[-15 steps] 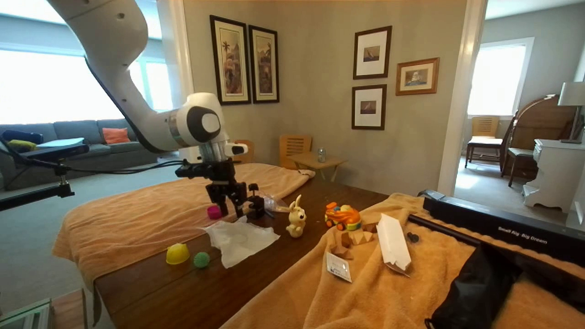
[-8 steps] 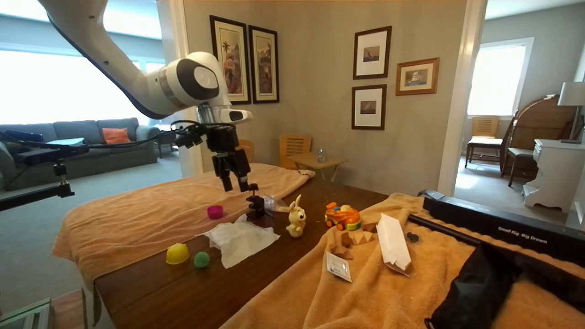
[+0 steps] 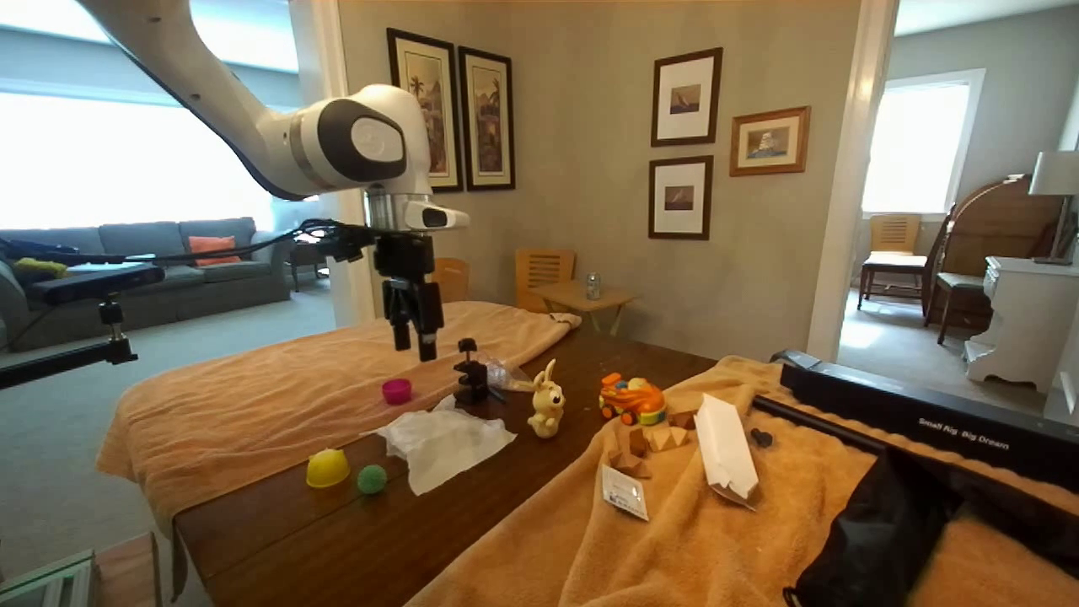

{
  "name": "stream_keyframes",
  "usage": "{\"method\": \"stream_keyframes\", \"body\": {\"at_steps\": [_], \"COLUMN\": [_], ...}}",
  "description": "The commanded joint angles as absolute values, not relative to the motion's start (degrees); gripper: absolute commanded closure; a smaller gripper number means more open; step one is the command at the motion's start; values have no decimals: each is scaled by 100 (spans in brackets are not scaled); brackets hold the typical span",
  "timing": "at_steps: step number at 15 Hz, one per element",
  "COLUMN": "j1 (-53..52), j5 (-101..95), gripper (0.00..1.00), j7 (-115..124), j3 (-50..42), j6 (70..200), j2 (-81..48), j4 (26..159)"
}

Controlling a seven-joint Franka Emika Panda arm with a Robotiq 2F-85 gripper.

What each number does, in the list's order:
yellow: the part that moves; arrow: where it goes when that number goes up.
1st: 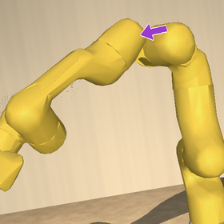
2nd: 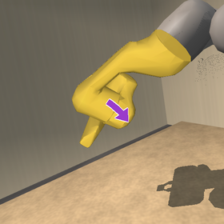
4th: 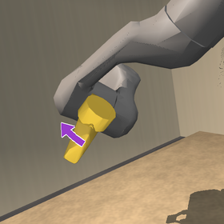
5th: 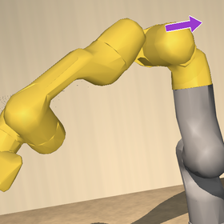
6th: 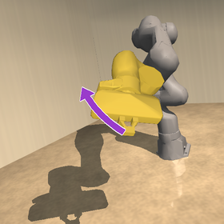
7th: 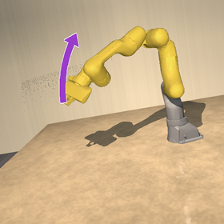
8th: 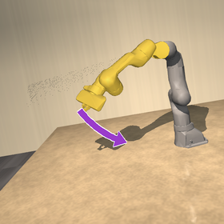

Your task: Clean the table

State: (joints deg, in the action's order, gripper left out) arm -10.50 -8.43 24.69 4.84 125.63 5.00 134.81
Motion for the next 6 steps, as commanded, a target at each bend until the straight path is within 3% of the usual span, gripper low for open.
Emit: {"method": "stream_keyframes", "body": {"at_steps": [1, 6], "j1": [-920, -839], "j5": [-531, -762], "gripper": [0, 0], "j7": [1821, 1821], "j3": [583, 613], "j6": [12827, 12675], "j2": [711, 517], "j4": [13694, 13498]}}
